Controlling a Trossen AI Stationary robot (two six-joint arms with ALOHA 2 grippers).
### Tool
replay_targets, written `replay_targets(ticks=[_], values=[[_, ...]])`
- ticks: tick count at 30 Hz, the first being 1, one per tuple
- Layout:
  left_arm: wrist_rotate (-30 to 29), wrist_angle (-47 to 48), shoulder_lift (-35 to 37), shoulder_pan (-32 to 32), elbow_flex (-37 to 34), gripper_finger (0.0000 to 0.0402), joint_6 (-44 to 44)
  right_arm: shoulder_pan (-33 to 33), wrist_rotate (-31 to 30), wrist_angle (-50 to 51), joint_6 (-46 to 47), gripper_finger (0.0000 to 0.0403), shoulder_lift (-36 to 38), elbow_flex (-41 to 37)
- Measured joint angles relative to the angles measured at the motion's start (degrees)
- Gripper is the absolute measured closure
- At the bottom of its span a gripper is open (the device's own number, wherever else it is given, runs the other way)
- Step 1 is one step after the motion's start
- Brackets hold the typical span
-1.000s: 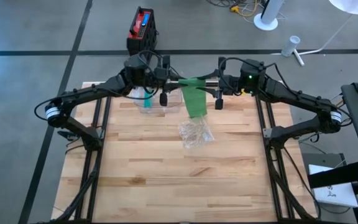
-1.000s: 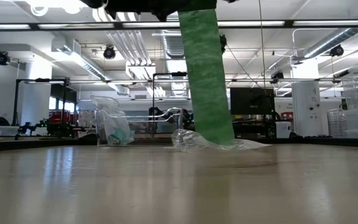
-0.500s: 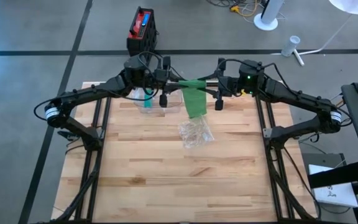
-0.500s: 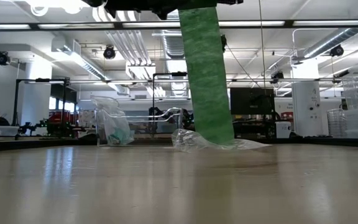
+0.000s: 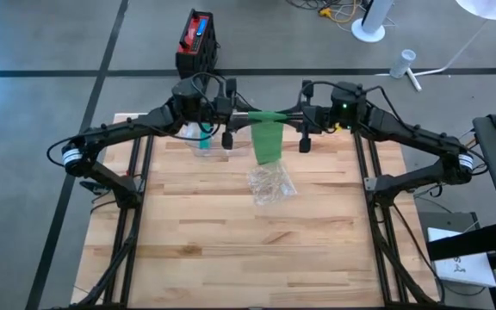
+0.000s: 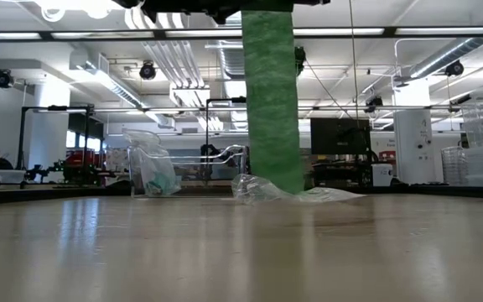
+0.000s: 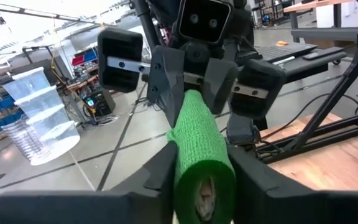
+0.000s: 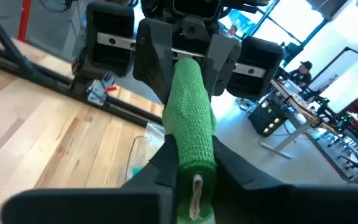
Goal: Roll bandage
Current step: Roll the green bandage
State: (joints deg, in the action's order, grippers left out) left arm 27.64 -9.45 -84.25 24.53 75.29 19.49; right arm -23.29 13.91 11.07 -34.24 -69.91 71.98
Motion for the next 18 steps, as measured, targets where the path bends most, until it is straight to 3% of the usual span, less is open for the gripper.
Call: replay_targets(ticks=[5, 12, 18], values=[[0.3, 3.2, 1.1, 0.2, 0.0, 0.0240, -1.0, 0.0, 1.0, 8.9, -4.3, 0.0365, -0.1, 5.2], [-0.1, 4.2, -0.2, 0.4, 0.1, 0.0157, -4.3, 0.0, 4.6, 9.8, -5.3, 0.0365, -0.1, 8.0], [-4.1, -0.4, -2.4, 0.4, 0.1, 0.0150, -6.6, 0.0, 6.2, 5.6, 0.3, 0.0365, -0.1, 7.6]])
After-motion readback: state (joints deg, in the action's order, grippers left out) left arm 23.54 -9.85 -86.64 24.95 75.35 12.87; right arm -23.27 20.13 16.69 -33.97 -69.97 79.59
